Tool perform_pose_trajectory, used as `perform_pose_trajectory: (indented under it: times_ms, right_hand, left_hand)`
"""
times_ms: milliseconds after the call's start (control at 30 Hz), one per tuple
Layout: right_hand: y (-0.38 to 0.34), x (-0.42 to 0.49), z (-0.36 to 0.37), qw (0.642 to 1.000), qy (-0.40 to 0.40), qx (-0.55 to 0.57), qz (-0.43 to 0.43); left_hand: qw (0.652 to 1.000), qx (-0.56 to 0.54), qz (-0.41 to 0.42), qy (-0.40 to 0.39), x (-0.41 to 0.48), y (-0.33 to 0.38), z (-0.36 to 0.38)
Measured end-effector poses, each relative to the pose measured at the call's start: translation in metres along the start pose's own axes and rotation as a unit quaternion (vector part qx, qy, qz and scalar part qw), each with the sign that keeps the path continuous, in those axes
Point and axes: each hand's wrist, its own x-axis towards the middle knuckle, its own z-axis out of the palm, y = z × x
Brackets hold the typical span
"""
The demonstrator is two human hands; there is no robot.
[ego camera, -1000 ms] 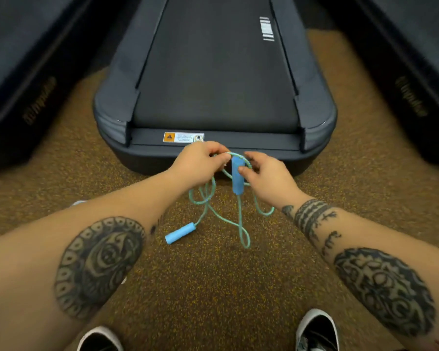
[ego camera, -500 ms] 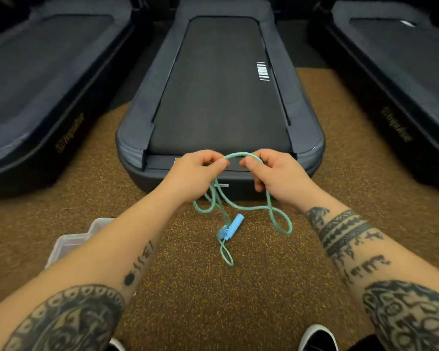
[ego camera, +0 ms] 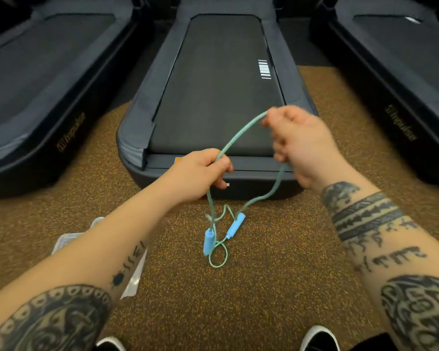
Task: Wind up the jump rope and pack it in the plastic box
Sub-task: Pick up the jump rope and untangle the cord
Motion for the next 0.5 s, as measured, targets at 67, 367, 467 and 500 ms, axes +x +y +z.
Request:
perform_pose_trajectory:
  times_ms: [67, 367, 467, 500]
  right_hand:
    - [-0.017, 0.007, -0.024, 0.994, 0.062, 0.086, -0.010]
    - [-0.016, 0.016, -0.119, 0.963, 0.218, 0.146, 0.063]
    - [0.004, 0.011, -0.100, 0.983, 0.117, -0.037, 0.140]
    - [0.009, 0.008, -0.091, 0.982, 0.089, -0.088, 0.143]
  left_hand:
    - [1.000, -0.020, -0.013, -0.005, -0.001, -0.007, -0.008]
    - [0.982, -0.186, -0.018, -0.011, 0.001, -0.015, -0.034]
    - [0.953, -0.302, -0.008, 0.009, 0.006, 0.004, -0.026]
    - [0.944, -0.330, -0.008, 0.013, 0.008, 0.010, -0.023]
